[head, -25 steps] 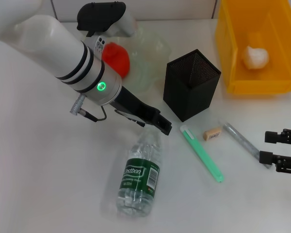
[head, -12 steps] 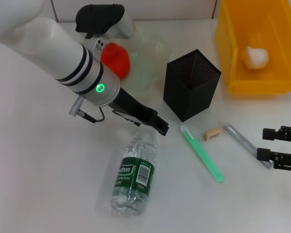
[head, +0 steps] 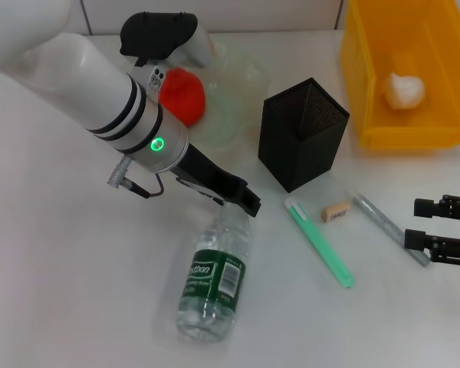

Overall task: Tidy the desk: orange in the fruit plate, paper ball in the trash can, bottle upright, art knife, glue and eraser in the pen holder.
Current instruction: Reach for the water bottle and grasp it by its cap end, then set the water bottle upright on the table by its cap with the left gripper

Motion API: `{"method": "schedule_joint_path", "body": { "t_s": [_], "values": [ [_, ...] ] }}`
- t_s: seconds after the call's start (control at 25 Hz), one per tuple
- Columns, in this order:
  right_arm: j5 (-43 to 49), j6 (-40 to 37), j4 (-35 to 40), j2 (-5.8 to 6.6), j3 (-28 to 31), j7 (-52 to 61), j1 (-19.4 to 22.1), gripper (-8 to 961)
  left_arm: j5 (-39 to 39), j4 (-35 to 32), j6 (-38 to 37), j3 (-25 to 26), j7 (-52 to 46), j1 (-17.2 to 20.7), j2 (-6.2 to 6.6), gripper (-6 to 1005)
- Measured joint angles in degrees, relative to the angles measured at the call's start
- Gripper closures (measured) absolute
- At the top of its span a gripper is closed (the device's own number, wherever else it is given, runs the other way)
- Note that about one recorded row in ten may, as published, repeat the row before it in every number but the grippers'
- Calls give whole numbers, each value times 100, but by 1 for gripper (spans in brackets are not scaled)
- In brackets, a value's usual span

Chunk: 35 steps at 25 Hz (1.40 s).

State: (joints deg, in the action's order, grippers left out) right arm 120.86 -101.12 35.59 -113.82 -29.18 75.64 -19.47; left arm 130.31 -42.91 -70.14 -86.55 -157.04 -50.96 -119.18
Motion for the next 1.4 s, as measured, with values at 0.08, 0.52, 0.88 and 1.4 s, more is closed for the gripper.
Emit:
{"method": "schedule_joint_path", "body": {
  "t_s": [0.08,0.52,0.88,1.4],
  "values": [
    [-1,17,0,0,0,-5,4,269,2,-3,11,-43,9,7,0,419],
    [-4,88,0,-14,0,-24,6,269,4,-253,4,-142,61,88,0,511],
    [-11,148,-76,-26,12,-3,-36,269,-130,-1603,-389,-99,283,782,31,524],
    [-43,94,-156,-60,301,91,-319,269,-1423,-2966,-996,781,1189,2117,61,558]
  ]
}}
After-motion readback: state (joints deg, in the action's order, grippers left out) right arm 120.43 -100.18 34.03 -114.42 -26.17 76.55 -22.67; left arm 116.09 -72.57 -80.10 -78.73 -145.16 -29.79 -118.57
